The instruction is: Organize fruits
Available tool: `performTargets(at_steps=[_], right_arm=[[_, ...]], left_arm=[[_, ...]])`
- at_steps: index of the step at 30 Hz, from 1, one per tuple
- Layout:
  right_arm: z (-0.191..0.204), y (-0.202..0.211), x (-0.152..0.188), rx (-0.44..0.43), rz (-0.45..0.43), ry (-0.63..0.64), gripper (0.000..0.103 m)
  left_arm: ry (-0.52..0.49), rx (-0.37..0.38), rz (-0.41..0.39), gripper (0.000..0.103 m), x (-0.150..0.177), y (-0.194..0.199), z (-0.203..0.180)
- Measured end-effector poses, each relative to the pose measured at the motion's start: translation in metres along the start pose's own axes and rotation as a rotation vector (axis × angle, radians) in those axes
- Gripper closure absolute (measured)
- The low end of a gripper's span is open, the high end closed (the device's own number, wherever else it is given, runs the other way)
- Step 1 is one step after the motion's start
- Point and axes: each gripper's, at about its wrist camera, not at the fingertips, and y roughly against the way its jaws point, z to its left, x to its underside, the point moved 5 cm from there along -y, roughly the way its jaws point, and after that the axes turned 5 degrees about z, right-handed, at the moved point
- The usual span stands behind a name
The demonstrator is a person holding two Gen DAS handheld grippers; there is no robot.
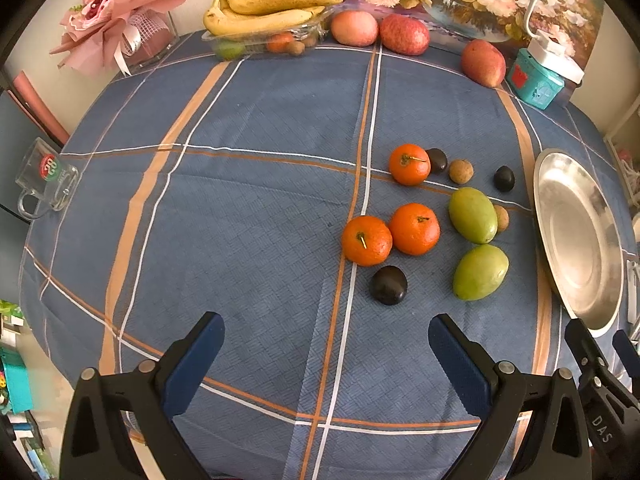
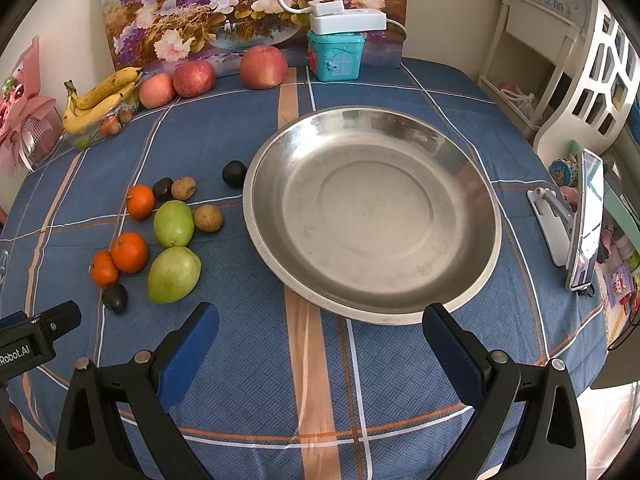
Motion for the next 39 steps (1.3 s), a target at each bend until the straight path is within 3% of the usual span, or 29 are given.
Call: performTargets(at_steps=[18, 25, 29, 34, 39], right_arm=[[0.001, -0.002, 0.001, 0.002, 0.008, 0.003, 0.002], [0.002, -0.002, 0.0, -0.001, 0.008, 0.006, 0.002], [0.012, 0.002, -0.003, -0.033, -0.01, 0.027, 0.002], [0.033, 0.008, -0.006, -0.092, -0.039, 0.072, 0.002], [0.057, 0.008, -0.012, -0.169, -0.039, 0.105, 0.002]], left_arm=[[0.028, 0.034, 0.002, 0.0, -0.001, -0.001, 0.001], [0.071, 0.075, -0.063, 0.0, -0.008, 0.006, 0.008], [0.088, 0.089, -0.148, 0.0, -0.018, 0.018, 0.016], [0.107, 0.122, -0.19, 0.0, -0.027, 0.02, 0.025], [0.14, 0.159, -0.159, 0.0, -0.034, 0.009, 0.032]])
